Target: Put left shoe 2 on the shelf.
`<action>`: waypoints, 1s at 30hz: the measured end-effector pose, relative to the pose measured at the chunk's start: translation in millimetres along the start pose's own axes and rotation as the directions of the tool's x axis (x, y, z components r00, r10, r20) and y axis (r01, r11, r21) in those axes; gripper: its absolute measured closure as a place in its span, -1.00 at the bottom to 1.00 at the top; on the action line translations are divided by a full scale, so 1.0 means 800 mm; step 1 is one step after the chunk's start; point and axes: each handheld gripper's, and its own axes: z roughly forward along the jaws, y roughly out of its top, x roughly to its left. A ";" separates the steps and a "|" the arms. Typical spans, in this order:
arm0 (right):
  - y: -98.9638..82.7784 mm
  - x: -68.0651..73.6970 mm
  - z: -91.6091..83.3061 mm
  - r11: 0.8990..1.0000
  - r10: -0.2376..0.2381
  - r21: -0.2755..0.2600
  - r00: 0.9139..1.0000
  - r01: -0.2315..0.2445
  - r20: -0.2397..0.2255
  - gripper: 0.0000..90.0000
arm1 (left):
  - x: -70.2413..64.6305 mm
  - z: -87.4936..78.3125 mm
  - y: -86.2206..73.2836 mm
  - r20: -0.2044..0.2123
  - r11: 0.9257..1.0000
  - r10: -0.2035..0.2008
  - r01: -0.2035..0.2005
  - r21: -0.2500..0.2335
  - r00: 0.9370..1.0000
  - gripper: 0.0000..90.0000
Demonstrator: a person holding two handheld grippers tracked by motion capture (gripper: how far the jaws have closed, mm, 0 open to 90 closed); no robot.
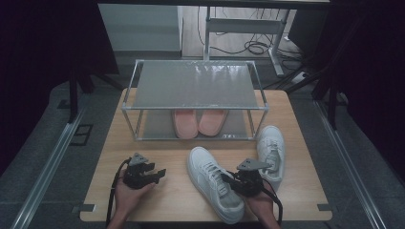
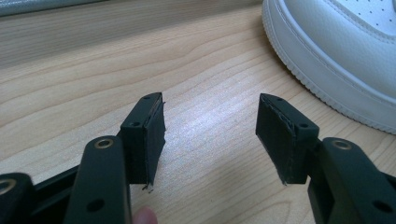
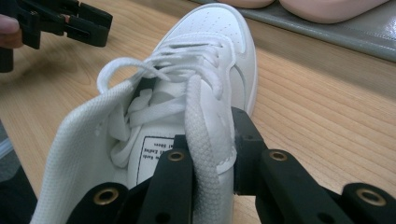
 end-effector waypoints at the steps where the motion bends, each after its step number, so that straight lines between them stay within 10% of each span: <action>1: 0.000 0.000 0.000 1.000 0.002 -0.003 1.000 -0.002 -0.002 0.79 | 0.000 0.000 0.000 0.000 1.000 0.000 0.000 0.000 1.000 -0.05; 30: 0.003 -0.005 -0.020 0.993 0.037 -0.112 0.999 -0.040 -0.034 0.81 | 0.001 0.000 0.000 -0.003 1.000 -0.001 0.001 0.002 1.000 -0.05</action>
